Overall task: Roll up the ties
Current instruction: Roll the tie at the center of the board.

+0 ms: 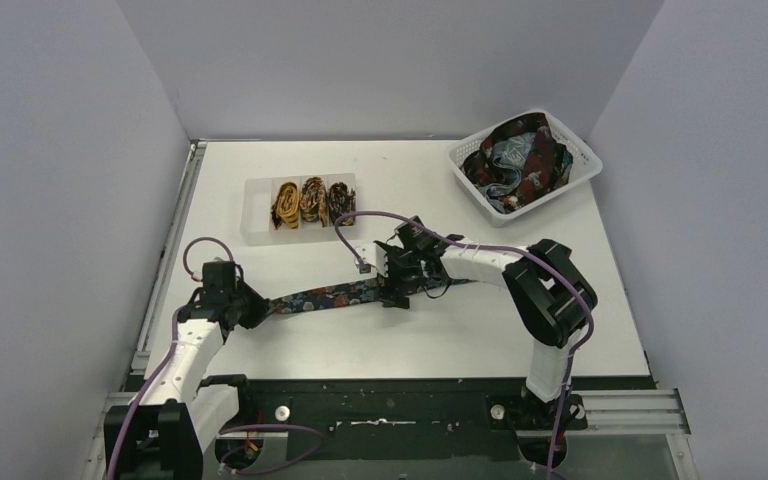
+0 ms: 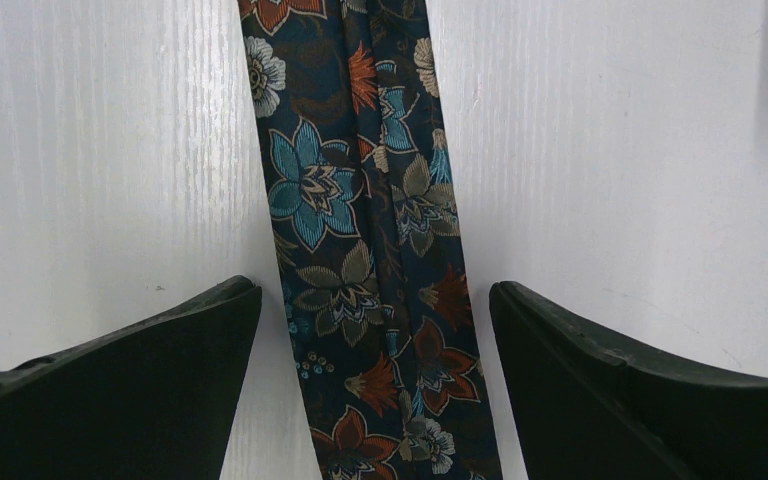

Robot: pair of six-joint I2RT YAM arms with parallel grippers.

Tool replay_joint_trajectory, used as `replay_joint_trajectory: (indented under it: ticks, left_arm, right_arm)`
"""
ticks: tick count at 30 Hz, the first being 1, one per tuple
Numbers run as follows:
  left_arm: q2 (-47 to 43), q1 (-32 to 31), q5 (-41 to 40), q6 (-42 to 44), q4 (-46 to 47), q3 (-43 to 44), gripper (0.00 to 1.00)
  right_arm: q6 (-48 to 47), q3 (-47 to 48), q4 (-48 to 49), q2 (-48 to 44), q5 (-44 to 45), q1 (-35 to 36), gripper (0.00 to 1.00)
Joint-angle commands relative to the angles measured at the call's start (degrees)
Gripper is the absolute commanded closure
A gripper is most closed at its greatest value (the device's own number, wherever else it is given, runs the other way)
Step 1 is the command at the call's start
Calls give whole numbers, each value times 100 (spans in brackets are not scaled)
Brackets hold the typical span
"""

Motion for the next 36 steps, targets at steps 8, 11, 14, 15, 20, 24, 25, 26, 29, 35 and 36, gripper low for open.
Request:
replay_joint_trajectory:
  ticks: [8,11,14,15,20,24,25,26,29,35,36]
  left_arm:
    - [-187,167,114,179,-253,508,64]
    - [-308,169,50,126,-370,572,58]
    - [-411,171,18,94,-478,638,56]
    - [-447,174,11,90,-509,665,56]
    - [-502,189,13,91,-629,739,55]
    - [-544,193,12,90,-682,785,53]
    - [-554,193,-9,97,-719,795,51]
    - [-579,201,-35,100,-758,808,50]
    - [-657,210,-90,93,-829,830,47]
    - [-757,232,-79,43,-920,937,44]
    - [-768,241,-86,39,-955,956,44]
  right_arm:
    - [-274,316,-861,291,-713,-75,46]
    - [87,39,-647,41,-740,-68,54]
    - [474,-235,-431,-215,-589,-56,60]
    - [566,-302,-414,-287,-572,-55,63]
    - [961,-496,-184,-517,-269,-63,63]
    - [1300,-175,-183,-476,12,-89,38]
    - [1279,-132,-174,-513,1,-53,30]
    - [1148,-90,-211,-563,-98,5,24]
    - [939,-1,-31,-640,-147,273,15]
    - [1004,509,435,-62,283,916,8]
    - [1043,627,474,92,257,973,8]
